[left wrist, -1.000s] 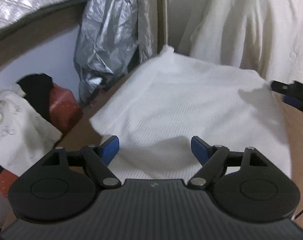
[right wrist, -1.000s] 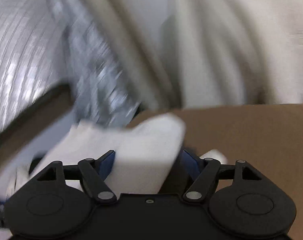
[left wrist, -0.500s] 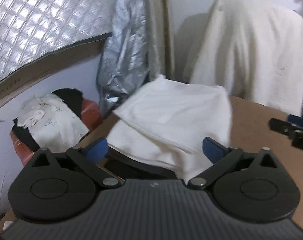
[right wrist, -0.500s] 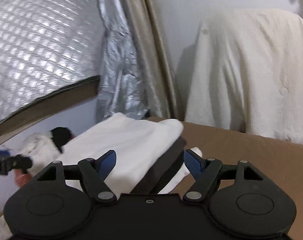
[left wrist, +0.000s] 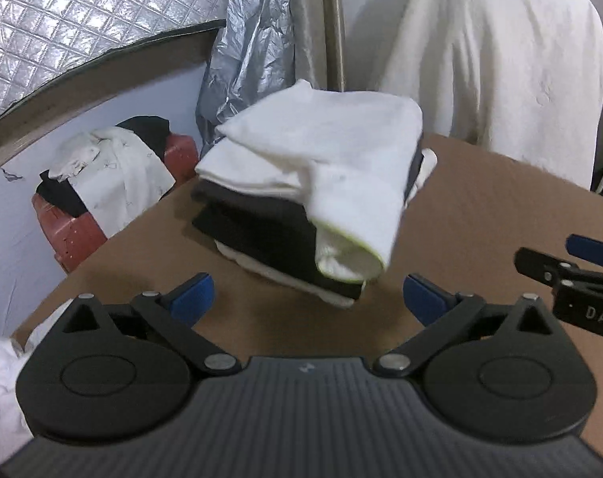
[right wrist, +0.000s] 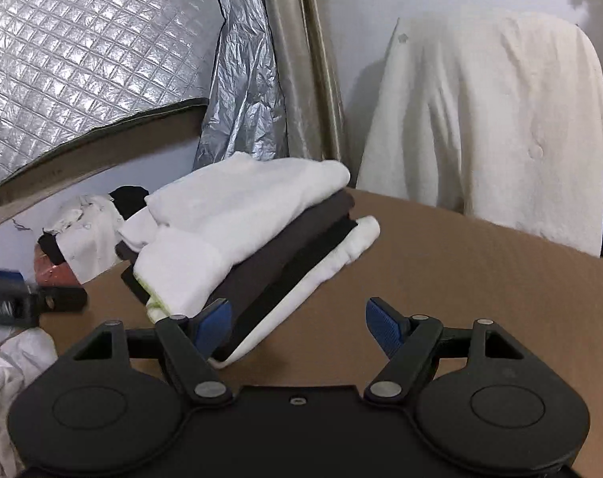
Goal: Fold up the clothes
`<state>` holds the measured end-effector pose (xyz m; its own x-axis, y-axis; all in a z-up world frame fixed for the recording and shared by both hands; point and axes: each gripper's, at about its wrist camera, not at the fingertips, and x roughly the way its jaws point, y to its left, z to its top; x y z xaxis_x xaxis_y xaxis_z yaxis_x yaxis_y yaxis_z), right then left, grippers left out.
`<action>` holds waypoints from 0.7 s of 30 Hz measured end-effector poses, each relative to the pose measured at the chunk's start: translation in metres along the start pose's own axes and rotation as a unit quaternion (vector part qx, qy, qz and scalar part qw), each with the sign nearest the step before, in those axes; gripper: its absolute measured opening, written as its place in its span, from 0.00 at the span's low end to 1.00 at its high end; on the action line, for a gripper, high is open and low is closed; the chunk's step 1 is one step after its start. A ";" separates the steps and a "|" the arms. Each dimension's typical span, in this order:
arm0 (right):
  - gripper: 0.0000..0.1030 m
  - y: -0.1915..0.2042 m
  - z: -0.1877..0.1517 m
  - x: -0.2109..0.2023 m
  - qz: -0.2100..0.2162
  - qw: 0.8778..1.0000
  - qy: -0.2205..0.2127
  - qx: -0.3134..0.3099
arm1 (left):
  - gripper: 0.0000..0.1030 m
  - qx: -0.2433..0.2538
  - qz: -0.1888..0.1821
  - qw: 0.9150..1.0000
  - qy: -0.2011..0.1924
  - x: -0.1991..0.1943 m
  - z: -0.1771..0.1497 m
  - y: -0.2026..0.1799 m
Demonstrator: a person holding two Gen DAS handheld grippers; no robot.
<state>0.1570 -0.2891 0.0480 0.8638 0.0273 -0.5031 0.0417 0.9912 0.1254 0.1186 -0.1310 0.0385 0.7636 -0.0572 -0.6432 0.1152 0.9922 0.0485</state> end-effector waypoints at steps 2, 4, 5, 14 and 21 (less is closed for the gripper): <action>0.77 0.003 -0.007 -0.006 0.004 1.000 0.004 -0.003 | 1.00 0.002 0.001 1.000 -0.007 -0.009 -0.010 -0.004; 0.77 0.005 -0.014 -0.012 0.008 1.000 0.008 -0.007 | 1.00 0.002 -0.003 1.000 -0.015 -0.017 -0.023 -0.007; 0.77 0.007 -0.018 -0.015 0.010 1.000 0.011 -0.009 | 1.00 0.000 -0.002 1.000 -0.015 -0.020 -0.028 -0.007; 0.78 0.018 -0.043 -0.044 0.010 0.999 0.031 -0.034 | 1.00 0.014 0.005 1.000 -0.008 -0.032 -0.058 -0.015; 0.79 0.020 -0.051 -0.051 0.004 0.998 0.042 -0.035 | 1.00 0.032 0.003 0.999 -0.005 -0.039 -0.069 -0.021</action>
